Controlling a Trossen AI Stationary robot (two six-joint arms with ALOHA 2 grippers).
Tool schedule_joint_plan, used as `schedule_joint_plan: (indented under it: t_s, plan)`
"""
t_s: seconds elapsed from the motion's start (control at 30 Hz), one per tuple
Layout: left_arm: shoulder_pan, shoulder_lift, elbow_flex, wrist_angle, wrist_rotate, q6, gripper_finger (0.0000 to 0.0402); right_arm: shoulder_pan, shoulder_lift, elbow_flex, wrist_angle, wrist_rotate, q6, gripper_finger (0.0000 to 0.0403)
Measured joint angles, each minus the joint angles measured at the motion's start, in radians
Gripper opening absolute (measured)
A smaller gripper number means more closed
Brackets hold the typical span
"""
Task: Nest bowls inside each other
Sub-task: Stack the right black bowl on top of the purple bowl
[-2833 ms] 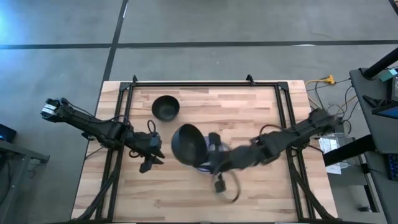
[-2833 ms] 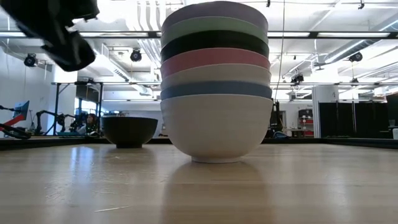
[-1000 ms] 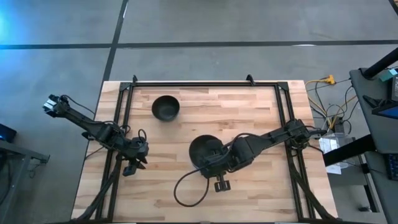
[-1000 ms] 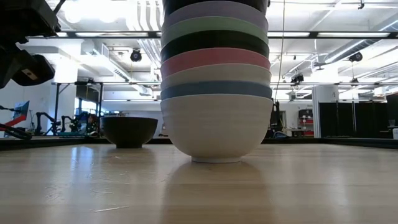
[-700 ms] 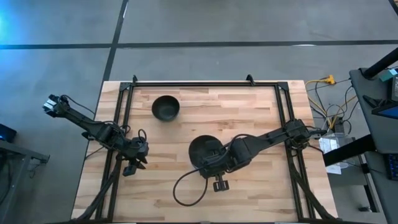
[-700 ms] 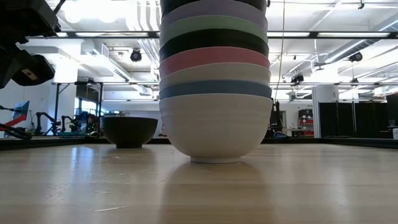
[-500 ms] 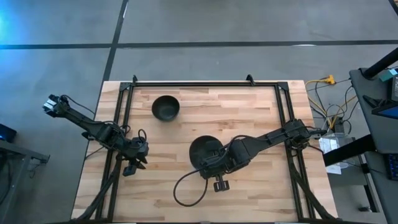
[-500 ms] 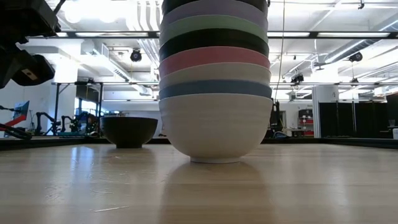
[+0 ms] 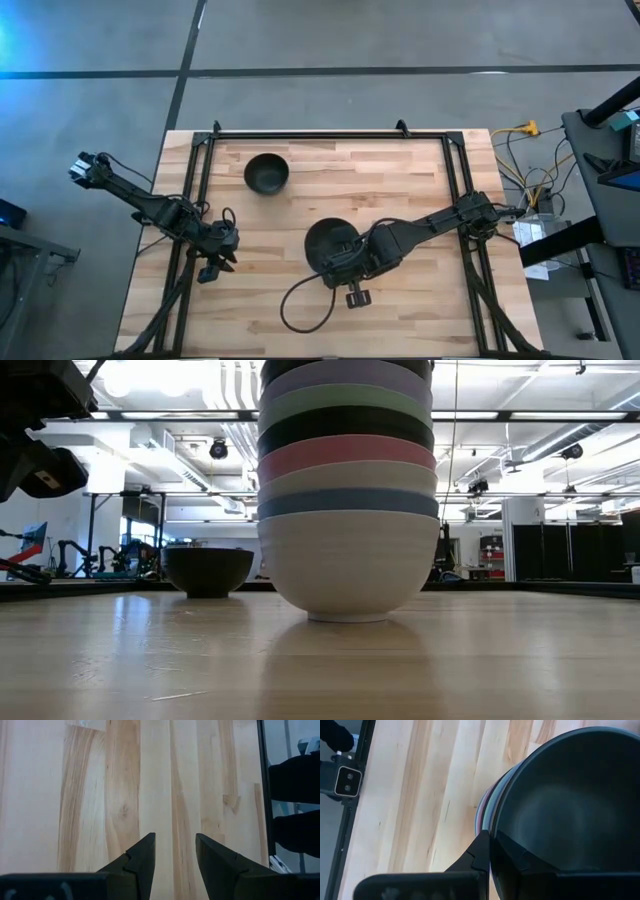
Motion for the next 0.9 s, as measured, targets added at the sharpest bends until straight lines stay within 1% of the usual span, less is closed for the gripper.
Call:
schedule_joint_plan:
  t_s: [0.47,0.9]
  plan:
    - [0.000,0.000,0.000,0.002,-0.003,-0.002,0.0125,0.000,-0.001,-0.003,-0.021,0.000,-0.014,0.0013]
    - [0.000,0.000,0.000,0.033,-0.003,-0.003,0.0125,0.000,-0.001,-0.004,-0.018,-0.007,0.037,0.0013]
